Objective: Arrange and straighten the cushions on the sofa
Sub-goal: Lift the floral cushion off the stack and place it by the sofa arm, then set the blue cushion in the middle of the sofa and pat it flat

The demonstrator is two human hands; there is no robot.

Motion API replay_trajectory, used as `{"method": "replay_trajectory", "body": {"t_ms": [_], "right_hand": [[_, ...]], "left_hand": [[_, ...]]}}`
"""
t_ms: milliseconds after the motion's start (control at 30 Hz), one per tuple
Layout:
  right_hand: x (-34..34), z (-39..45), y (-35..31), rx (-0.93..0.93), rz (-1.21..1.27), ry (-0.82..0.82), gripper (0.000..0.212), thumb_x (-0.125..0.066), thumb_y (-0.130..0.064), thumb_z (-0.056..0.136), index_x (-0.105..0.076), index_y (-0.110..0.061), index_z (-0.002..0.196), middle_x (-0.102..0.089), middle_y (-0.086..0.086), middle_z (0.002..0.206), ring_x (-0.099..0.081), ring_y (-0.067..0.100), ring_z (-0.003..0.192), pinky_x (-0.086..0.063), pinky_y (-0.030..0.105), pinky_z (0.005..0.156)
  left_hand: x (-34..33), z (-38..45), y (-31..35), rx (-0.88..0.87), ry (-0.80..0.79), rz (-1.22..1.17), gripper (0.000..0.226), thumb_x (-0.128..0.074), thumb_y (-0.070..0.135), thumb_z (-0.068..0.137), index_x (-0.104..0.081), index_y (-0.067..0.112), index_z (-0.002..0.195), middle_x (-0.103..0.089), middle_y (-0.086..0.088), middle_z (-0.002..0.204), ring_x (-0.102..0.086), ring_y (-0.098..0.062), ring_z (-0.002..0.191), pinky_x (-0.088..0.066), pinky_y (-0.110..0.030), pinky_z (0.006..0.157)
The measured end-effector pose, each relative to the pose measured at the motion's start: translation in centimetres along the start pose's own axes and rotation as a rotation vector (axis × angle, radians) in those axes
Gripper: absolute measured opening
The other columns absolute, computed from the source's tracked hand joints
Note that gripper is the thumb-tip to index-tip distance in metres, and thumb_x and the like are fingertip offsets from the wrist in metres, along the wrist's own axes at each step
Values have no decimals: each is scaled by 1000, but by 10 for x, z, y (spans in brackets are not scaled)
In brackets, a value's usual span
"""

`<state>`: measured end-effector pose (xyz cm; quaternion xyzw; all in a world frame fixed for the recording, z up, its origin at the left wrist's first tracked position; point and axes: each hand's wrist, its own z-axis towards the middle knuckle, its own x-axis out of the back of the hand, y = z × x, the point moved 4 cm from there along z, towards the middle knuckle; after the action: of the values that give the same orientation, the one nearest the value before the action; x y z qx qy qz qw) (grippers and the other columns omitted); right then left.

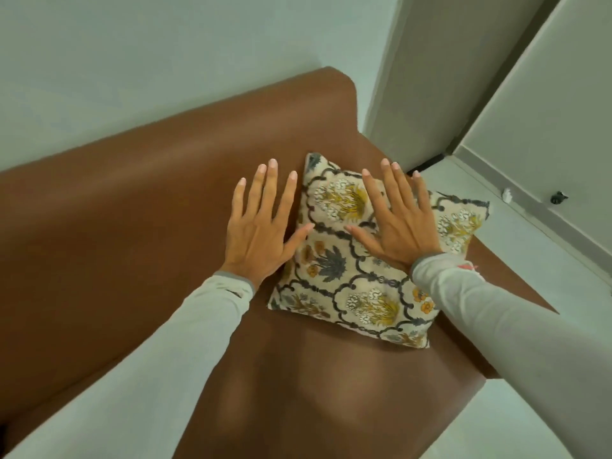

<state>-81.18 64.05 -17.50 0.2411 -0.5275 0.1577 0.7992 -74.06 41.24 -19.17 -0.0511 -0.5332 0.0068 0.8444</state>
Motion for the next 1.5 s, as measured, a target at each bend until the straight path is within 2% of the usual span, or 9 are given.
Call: {"method": "replay_trajectory", "body": {"t_ms": [233,600,733,867,967,1033,1133,1333,1500], "right_hand": [[76,46,-172,199,90,34,93,-37,-75,99,-31,-13,168,-31,27,171,-34,46,158,-24,65,127],[153,10,-534,608,376,38,92,-41,-73,97,-40,-12,164,-40,28,166,-42,46,154,-29,63,126],[148,-38,-636,638,481,-134,98,-32,-80,94,-32,-15,168,-37,25,169,-37,42,157,-26,58,129],[123,-100,-704,421,628,-561,109,-27,-90,90,-4,-22,171,-27,18,175,-32,38,159,-27,54,126],[113,-133,-727,98,979,-835,106,-37,-89,90,9,-36,169,-35,16,172,-48,43,147,-41,55,115],[113,-144,-733,-91,1239,-868,102,-48,-81,93,10,-44,168,-38,12,171,-47,41,148,-40,53,120],[116,-148,-727,-249,1463,-811,100,-60,-70,95,1,-42,170,-29,0,176,-32,32,159,-32,50,127],[120,-130,-648,-267,1504,-562,91,-64,-57,100,-11,-37,171,-49,-7,163,-46,21,148,-36,42,125],[100,-99,-529,-329,1419,-315,100,-59,-73,86,-17,-39,170,-50,-16,159,-49,1,138,-30,-2,103]], "left_hand": [[95,-123,-156,252,-46,185,80,-29,69,108,-23,19,170,-19,-25,175,-24,-43,161,-23,-65,126],[223,-435,-359,707,-244,332,82,-23,70,107,-25,18,169,-22,-27,174,-29,-46,159,-28,-68,123],[233,-545,-391,885,-333,268,87,-19,72,104,-23,15,170,-21,-28,173,-27,-47,159,-26,-66,125],[231,-637,-418,1143,-516,51,101,-8,85,91,-6,24,172,-9,-23,177,-18,-42,163,-25,-62,127],[229,-681,-438,1412,-412,-233,101,-30,90,89,-4,37,171,-14,-20,177,-24,-43,160,-31,-64,124],[226,-691,-445,1508,-325,-380,104,-40,90,88,-6,37,170,-26,-20,174,-32,-43,156,-32,-62,124],[224,-679,-448,1515,-204,-440,111,-44,95,81,-13,34,170,-37,-16,170,-39,-41,153,-35,-62,123],[218,-612,-409,1381,51,-435,96,-49,89,84,-27,39,163,-51,-9,151,-50,-35,137,-42,-47,110],[178,-521,-330,1255,169,-559,97,-52,81,88,-19,37,168,-45,-5,144,-51,-26,132,-40,-33,101]]}}
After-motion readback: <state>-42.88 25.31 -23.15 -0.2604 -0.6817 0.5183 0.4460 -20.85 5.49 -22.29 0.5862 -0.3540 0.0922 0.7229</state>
